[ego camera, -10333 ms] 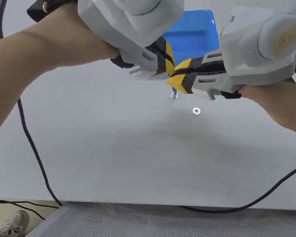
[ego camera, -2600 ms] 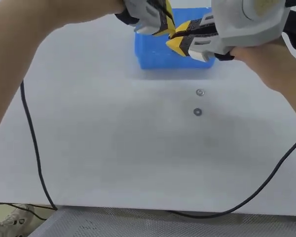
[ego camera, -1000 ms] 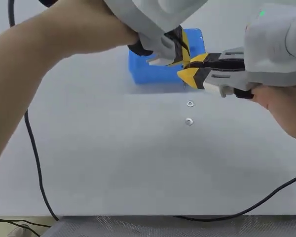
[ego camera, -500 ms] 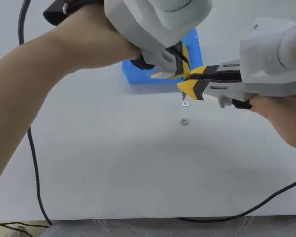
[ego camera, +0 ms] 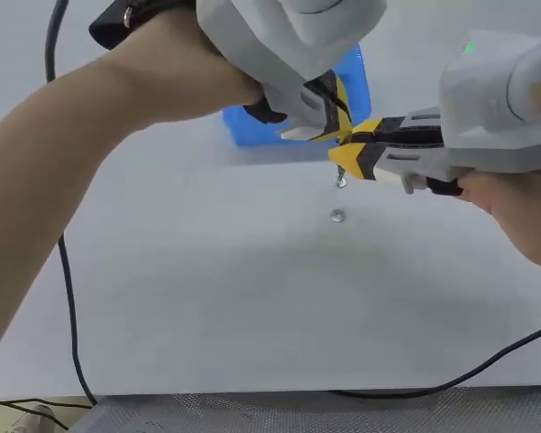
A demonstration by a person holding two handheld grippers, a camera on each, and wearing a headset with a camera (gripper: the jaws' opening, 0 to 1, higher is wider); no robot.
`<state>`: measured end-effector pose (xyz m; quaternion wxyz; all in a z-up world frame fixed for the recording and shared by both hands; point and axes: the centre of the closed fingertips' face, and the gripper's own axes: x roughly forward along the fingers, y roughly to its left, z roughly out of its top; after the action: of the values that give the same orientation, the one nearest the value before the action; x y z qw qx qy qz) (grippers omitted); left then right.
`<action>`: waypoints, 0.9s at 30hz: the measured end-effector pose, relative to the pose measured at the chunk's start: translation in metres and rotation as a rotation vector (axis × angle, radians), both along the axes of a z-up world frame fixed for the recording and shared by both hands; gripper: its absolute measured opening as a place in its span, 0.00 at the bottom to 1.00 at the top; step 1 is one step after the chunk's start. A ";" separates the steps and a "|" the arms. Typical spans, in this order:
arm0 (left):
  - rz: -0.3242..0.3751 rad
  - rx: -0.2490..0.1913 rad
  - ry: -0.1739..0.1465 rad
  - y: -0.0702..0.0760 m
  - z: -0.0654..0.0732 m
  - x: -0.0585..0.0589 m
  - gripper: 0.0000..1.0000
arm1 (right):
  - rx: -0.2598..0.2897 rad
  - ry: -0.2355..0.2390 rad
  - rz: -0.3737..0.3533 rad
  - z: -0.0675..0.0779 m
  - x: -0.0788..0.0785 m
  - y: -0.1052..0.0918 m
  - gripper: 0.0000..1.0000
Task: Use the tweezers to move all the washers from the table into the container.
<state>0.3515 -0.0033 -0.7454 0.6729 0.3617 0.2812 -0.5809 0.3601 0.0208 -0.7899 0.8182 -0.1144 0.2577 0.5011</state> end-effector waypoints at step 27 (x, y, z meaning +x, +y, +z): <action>-0.011 0.000 -0.005 -0.004 -0.004 -0.003 0.00 | -0.088 -0.080 0.058 -0.003 -0.006 0.000 0.02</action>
<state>0.3483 -0.0069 -0.7491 0.6705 0.3646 0.2776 -0.5836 0.3546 0.0210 -0.7930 0.8073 -0.1779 0.2431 0.5075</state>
